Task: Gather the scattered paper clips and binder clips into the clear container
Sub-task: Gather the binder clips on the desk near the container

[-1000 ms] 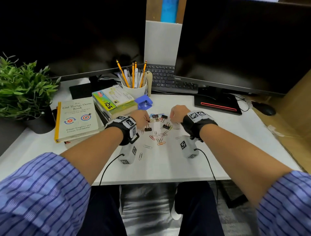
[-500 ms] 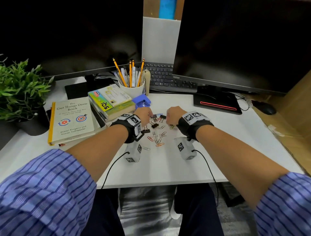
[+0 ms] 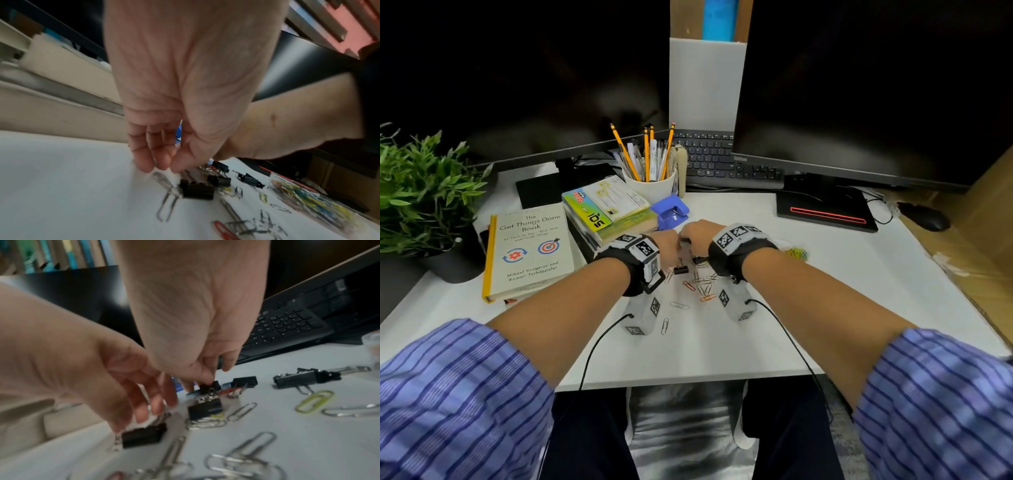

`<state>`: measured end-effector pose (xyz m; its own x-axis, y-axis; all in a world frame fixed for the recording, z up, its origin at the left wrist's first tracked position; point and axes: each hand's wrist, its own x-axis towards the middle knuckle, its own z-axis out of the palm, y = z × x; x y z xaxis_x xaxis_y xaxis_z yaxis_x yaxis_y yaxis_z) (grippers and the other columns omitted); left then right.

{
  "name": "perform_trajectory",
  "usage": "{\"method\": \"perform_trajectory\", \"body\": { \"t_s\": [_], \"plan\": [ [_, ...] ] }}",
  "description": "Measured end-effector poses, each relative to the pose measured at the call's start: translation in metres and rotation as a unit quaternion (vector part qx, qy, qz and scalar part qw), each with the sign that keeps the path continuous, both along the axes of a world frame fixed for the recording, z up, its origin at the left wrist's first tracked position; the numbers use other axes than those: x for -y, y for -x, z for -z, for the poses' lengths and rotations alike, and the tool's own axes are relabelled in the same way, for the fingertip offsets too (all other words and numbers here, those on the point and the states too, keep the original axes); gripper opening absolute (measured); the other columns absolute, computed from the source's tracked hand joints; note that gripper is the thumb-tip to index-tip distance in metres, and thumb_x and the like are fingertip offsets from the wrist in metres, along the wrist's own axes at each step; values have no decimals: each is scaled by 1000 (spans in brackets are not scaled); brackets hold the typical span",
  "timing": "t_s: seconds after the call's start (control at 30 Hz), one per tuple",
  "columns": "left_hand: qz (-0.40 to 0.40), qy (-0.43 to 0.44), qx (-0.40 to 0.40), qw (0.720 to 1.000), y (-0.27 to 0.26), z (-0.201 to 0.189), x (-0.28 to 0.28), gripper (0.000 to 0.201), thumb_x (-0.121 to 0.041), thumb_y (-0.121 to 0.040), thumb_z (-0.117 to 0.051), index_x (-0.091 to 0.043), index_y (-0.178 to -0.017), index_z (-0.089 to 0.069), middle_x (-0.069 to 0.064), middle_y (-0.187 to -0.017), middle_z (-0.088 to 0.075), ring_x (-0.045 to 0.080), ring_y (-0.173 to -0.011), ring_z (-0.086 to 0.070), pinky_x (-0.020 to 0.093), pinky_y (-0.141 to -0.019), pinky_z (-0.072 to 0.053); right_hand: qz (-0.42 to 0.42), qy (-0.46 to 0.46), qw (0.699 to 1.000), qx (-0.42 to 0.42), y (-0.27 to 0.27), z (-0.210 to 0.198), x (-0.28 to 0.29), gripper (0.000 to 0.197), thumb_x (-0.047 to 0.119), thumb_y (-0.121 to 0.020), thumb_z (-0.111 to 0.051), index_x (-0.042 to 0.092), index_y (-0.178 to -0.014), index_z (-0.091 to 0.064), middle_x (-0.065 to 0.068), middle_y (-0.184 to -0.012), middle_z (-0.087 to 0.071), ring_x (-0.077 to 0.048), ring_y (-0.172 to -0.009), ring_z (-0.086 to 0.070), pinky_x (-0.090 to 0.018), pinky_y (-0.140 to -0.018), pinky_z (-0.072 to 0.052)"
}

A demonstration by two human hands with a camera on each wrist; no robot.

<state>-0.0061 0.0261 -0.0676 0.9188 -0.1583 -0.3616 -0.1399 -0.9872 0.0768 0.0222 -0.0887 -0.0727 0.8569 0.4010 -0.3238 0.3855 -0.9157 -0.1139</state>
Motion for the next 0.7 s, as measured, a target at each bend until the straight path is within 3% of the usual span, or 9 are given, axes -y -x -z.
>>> {"method": "perform_trajectory", "body": {
  "t_s": [0.07,0.13,0.23,0.3,0.4,0.47,0.57,0.63,0.7],
  "plan": [
    [-32,-14,15,999,4,-3,-6,40,-10,-91,-52,-1,-130,-46,12,-128,-52,28,-119,-53,29,-90,-47,-19,-20,1000,-8,18,-14,-1,37,10,-92,-46,19,-125,-61,-4,-120,-62,-26,-106,-60,-36,-97,-48],
    [-36,-30,8,999,10,-6,-9,47,-14,-87,-57,-4,-132,-45,12,-134,-50,28,-123,-52,33,-98,-46,-40,-23,999,-26,26,-20,1,40,6,-91,-46,18,-125,-62,-4,-124,-61,-26,-108,-59,-37,-98,-48],
    [-12,-33,-35,999,20,-12,-7,38,-15,-84,-58,-12,-121,-52,10,-121,-57,23,-93,-63,25,-68,-47,-59,-12,997,-41,34,-27,9,44,-1,-86,-47,19,-121,-66,-2,-122,-64,-23,-110,-59,-32,-97,-48],
    [-8,-18,-71,997,25,-15,-4,43,-15,-80,-62,-18,-122,-49,11,-114,-60,22,-77,-57,21,-56,-42,-53,-31,998,-25,40,-34,16,44,-2,-86,-46,18,-120,-67,-3,-122,-65,-21,-112,-58,-29,-97,-46],
    [-28,11,-104,994,30,-15,-7,81,-27,-53,-69,-22,-130,-44,5,-103,-57,23,-81,-56,27,-72,-50,-8,-11,1000,1,43,-38,32,36,3,-87,-50,14,-117,-66,-5,-121,-63,-24,-113,-58,-29,-95,-47],
    [-36,32,-97,994,32,-10,-10,86,-29,-45,-66,-20,-128,-44,3,-99,-58,23,-77,-55,29,-73,-50,38,42,998,-11,47,-35,46,34,5,-83,-57,8,-117,-62,-10,-111,-65,-28,-104,-63,-35,-91,-53],
    [-26,42,-66,997,45,-10,-3,60,-18,-73,-66,-10,-128,-44,12,-119,-60,22,-85,-53,31,-73,-45,86,41,995,-43,54,-28,64,37,18,-71,-74,8,-104,-62,-9,-95,-68,-26,-87,-69,-37,-84,-57],
    [-14,50,-49,997,47,-7,5,45,-6,-87,-55,-5,-131,-44,15,-128,-56,24,-98,-55,31,-78,-45,95,20,993,-62,58,-23,62,46,21,-72,-78,6,-111,-60,-8,-104,-65,-25,-93,-64,-32,-85,-53],
    [-11,77,-41,996,47,-4,13,43,-1,-88,-52,-4,-131,-47,13,-126,-57,26,-106,-57,30,-84,-46,85,1,995,-56,62,-17,52,46,18,-76,-75,5,-118,-61,-8,-117,-62,-25,-102,-60,-30,-85,-48]
  ]
}}
